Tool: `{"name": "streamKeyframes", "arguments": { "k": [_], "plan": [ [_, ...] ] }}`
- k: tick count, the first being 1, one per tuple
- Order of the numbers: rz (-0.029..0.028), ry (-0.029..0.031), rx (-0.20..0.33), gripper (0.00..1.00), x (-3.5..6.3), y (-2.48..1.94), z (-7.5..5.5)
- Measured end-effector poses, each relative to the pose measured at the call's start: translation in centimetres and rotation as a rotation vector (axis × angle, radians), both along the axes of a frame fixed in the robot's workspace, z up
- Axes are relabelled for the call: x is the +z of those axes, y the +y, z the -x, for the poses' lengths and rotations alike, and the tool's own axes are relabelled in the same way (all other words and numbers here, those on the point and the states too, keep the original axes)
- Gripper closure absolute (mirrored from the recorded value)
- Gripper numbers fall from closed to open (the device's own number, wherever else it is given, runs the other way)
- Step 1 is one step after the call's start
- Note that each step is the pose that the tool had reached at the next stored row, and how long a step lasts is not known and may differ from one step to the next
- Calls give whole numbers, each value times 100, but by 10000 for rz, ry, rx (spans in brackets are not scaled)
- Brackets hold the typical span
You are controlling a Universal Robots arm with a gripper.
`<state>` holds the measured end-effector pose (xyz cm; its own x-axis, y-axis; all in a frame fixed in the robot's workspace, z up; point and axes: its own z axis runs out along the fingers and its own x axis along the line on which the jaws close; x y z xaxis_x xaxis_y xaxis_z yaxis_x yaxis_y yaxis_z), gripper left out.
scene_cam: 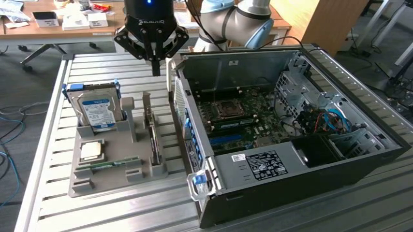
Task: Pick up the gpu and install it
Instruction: 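Reach for the gpu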
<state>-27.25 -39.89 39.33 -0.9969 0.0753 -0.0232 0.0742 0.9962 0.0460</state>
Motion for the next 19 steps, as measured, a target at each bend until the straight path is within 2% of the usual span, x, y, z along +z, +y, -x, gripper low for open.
{"name": "streamKeyframes", "arguments": {
  "k": [7, 19],
  "plan": [
    [-1, -1, 0, 89, 0, 0, 29],
    [-1, -1, 98, 89, -2, 0, 187]
  ]
}}
